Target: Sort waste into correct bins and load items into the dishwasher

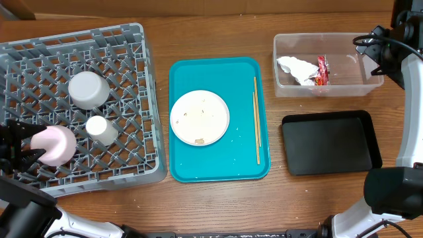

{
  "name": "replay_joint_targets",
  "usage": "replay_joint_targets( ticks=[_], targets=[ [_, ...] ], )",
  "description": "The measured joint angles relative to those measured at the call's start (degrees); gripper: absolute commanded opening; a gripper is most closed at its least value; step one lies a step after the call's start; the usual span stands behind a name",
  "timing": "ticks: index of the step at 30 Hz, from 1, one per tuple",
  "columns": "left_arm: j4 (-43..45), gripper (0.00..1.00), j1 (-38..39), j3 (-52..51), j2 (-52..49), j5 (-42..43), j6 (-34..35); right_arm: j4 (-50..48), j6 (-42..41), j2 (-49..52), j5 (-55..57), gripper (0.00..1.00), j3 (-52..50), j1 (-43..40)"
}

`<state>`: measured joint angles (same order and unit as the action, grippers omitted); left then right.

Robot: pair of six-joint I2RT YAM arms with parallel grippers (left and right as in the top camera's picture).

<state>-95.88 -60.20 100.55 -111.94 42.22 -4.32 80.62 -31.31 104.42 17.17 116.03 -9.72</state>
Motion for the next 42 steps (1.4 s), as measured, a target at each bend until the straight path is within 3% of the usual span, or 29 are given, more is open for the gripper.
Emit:
replay_joint_targets(
  ticks=[3,6,9,14,18,22,24,26,28,29,34,42],
  targets=[
    [0.13,0.30,0.11,0.35,0.00,-0.42,-0.11,0.00,0.00,0.00,-0.02,1.00,0.00,0.00],
    [2.47,0.25,0.39,0.46,0.00,-0.79,-0.22,0.02,0.00,0.00,-0.02,1.00,0.00,0.00],
    [3.61,0.07,1.07,0.48,0.00,-1.14,0.02,0.02,-0.02,0.00,-0.02,1.00,0.00,0.00],
    [1.57,0.04,4.28,0.57,0.00,-1.22,-1.05,0.00,0.00,0.00,0.00,1.00,0.00,0.00],
    [-0.61,0.04,8.55,0.61,0.55,2.62,-6.95,0.00,0.02,0.00,-0.02,1.00,0.00,0.00],
    [1.70,0.12,14.27,1.16,4.48,5.16,-10.71,0.02,0.00,0.00,-0.04,1.00,0.00,0.00],
    [3.74,0.25,18.12,2.38,8.46,5.68,-11.21,0.02,0.00,0.00,-0.02,1.00,0.00,0.00],
    [6.08,0.71,22.16,3.50,12.66,5.70,-11.39,0.00,0.00,0.00,-0.02,1.00,0.00,0.00],
    [8.48,0.96,27.17,4.37,16.94,4.96,-11.50,0.00,0.02,0.00,-0.02,1.00,0.00,0.00],
    [9.27,1.00,30.27,4.76,18.86,4.22,-11.47,0.02,0.00,0.00,-0.02,1.00,0.00,0.00],
    [12.50,1.00,46.58,5.35,22.23,-2.01,-11.15,-0.02,0.02,0.00,-0.02,1.00,0.00,0.00],
    [19.54,1.00,67.65,5.35,14.25,-18.23,-2.01,0.00,0.04,0.00,-0.02,1.00,0.00,0.00]
  ],
)
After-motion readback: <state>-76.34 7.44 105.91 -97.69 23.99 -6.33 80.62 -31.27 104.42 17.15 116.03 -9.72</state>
